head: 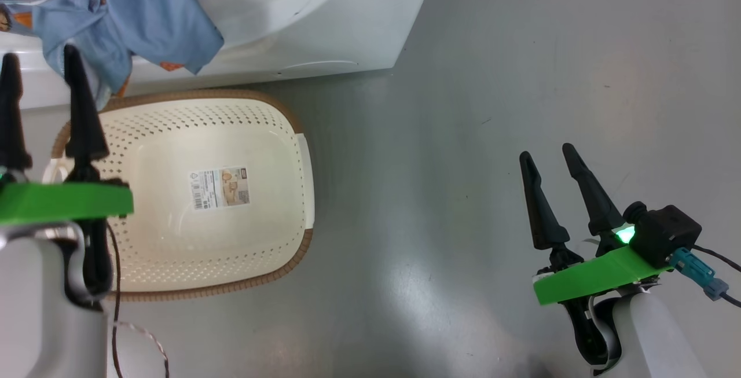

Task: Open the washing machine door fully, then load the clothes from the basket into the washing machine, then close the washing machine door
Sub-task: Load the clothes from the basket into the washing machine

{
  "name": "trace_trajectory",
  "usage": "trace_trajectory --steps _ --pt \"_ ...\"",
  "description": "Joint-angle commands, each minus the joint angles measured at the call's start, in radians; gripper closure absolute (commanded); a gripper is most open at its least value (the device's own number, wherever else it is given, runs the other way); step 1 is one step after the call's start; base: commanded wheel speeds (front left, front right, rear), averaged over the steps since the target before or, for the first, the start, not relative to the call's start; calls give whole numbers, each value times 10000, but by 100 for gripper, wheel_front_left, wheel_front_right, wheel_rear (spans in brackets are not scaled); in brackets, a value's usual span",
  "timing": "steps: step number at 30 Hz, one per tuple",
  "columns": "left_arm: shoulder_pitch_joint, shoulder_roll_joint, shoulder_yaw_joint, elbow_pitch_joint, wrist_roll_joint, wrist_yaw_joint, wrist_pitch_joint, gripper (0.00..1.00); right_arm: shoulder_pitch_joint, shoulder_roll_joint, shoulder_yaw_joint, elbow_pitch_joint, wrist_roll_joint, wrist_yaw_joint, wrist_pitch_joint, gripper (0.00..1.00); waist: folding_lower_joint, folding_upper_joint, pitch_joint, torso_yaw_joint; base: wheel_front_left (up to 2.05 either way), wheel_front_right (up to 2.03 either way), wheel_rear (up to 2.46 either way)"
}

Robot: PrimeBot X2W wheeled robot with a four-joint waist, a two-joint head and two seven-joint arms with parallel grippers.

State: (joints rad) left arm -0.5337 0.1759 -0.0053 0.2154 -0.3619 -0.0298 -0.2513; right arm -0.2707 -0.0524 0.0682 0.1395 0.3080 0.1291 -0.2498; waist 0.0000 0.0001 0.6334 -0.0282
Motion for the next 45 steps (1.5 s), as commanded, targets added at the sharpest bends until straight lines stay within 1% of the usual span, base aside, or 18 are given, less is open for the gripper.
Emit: trace_trajectory --steps 1,5,9,16,22,30,39,45 --pt "318 316 386 -343 62 60 -97 0 219 22 274 -212 -79 16 -120 0 0 -1 18 -14 0 0 0" --pt "1066 131 679 -877 167 97 -101 0 186 22 300 -178 -84 16 -120 0 0 -1 47 -38 0 0 0" --pt "1855 -162 835 -1091 308 98 -102 0 167 22 321 -157 -83 16 -120 0 0 -1 50 -63 0 0 0" --pt "2993 -623 943 -1115 606 -9 -103 0 118 22 338 -161 -103 16 -120 0 0 -1 94 -89 0 0 0" --pt "3683 -862 972 -1105 827 -144 -104 0 89 22 315 -124 -225 16 -120 0 0 -1 86 -71 0 0 0" --pt "4001 -1004 1158 -1140 985 -180 -104 0 65 22 336 -87 -199 16 -120 0 0 -1 61 -94 0 0 0" --pt "4056 -1103 1205 -1097 1027 -254 -104 0 72 22 317 -84 -152 16 -120 0 0 -1 36 -149 0 0 0" --pt "3979 -1144 1286 -1155 1035 -217 -104 0 80 22 295 -103 -144 16 -120 0 0 -1 45 -140 0 0 0"
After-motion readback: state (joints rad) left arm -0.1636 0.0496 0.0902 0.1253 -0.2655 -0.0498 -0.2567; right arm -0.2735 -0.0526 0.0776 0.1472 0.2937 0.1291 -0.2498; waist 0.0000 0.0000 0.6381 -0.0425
